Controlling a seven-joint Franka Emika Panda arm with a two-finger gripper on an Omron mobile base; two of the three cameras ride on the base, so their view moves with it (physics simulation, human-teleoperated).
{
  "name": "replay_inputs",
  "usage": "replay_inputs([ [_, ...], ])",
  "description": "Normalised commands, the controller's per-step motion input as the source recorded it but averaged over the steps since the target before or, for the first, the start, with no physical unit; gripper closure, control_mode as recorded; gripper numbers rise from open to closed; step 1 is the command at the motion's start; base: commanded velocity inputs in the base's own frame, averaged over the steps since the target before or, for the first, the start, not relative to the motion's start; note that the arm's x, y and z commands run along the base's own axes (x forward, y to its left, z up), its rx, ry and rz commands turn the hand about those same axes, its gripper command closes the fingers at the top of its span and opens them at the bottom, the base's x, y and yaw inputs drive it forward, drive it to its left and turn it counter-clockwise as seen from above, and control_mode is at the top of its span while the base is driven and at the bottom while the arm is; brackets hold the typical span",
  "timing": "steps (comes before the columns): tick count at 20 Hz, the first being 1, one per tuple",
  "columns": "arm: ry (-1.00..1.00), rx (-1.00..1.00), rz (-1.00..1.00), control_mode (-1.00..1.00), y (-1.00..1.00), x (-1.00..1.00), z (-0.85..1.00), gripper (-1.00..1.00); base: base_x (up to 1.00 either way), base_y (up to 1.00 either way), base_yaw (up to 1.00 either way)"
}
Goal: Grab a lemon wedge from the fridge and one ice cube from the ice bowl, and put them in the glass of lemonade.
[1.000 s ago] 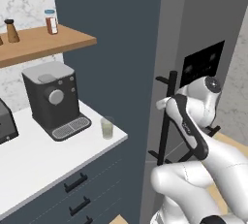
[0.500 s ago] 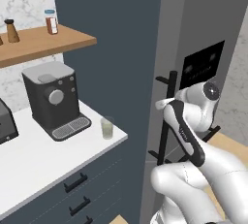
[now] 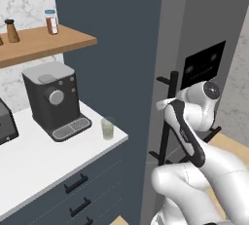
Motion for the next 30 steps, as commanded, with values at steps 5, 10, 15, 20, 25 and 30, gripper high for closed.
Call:
replay_inputs([
  [5, 0.00, 0.00, -0.11, -1.00, -0.66, -0.32, 0.00, 1.00, 0.00, 0.00, 0.00],
  [10, 0.00, 0.00, -0.18, -1.00, -0.89, -0.50, 0.00, 1.00, 0.00, 0.00, 0.00],
  [15, 0.00, 0.04, -0.22, -1.00, -1.00, -0.66, 0.00, 1.00, 0.00, 0.00, 0.00],
  [20, 0.00, 0.08, -0.26, -1.00, -1.00, -0.67, 0.00, 1.00, 0.00, 0.00, 0.00],
  [25, 0.00, 0.10, -0.28, -1.00, -1.00, -0.55, 0.04, 1.00, 0.00, 0.00, 0.00],
  [30, 0.00, 0.09, -0.32, -1.00, -0.98, -0.42, 0.02, 1.00, 0.00, 0.00, 0.00],
])
